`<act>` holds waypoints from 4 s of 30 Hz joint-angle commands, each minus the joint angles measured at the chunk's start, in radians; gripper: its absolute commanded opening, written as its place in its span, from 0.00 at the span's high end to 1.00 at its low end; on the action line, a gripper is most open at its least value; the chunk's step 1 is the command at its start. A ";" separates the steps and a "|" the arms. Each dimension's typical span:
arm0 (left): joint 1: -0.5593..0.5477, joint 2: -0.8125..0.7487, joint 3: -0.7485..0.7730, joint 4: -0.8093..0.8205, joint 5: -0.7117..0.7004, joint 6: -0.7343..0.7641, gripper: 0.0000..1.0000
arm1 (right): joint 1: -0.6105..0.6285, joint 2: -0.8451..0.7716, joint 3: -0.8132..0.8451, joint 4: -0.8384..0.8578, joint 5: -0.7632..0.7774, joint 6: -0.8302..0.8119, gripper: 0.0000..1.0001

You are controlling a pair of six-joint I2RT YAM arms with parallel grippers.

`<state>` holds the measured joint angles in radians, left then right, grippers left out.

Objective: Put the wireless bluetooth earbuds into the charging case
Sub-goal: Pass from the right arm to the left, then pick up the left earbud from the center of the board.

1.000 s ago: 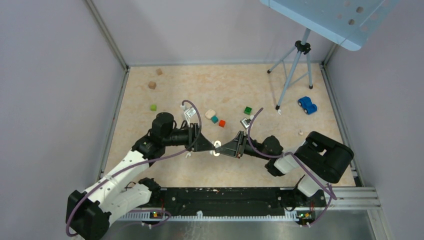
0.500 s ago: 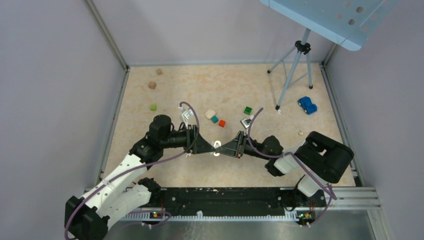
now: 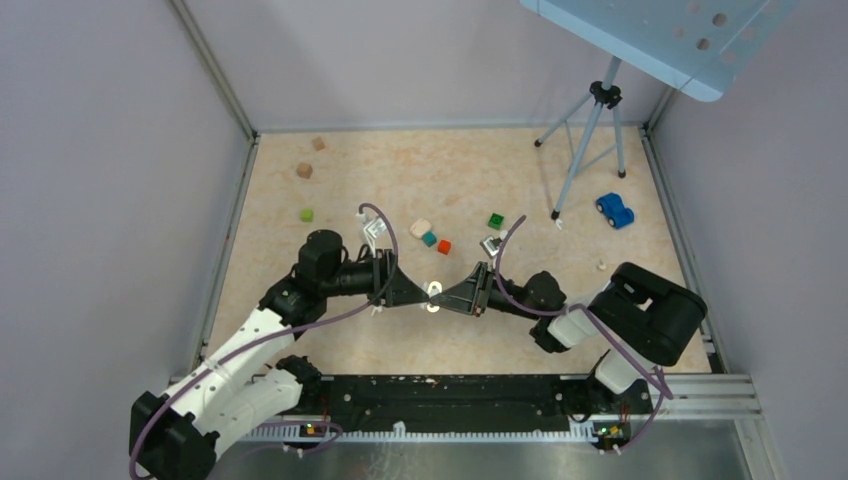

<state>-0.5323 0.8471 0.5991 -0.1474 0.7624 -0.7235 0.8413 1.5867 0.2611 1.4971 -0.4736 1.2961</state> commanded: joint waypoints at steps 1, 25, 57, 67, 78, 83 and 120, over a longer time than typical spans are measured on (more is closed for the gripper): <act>0.003 0.003 -0.009 0.090 0.014 -0.027 0.46 | -0.005 0.010 0.004 0.198 -0.003 0.000 1.00; 0.008 0.008 -0.035 0.112 0.008 -0.052 0.75 | -0.005 0.025 0.001 0.225 0.002 0.013 1.00; 0.190 0.036 -0.018 -0.085 -0.021 0.080 0.87 | -0.111 -0.937 0.247 -1.840 0.746 -0.527 0.27; 0.267 0.086 0.108 -0.210 -0.039 0.146 0.87 | -0.111 -0.700 0.469 -2.080 1.030 -0.648 0.25; 0.589 0.080 0.078 -0.362 0.059 0.197 0.88 | -0.031 -0.347 0.517 -1.670 0.689 -0.724 0.24; 0.635 0.048 0.022 -0.335 0.068 0.141 0.88 | 0.082 -0.223 0.592 -1.618 0.680 -0.704 0.24; 0.397 0.203 0.080 -0.089 0.079 0.085 0.86 | -0.632 0.106 0.813 -1.655 0.737 -0.918 0.47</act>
<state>-0.1291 1.0374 0.6216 -0.3016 0.8188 -0.6598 0.2264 1.6428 0.9989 -0.2131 0.2317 0.4065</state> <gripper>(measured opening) 0.321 0.516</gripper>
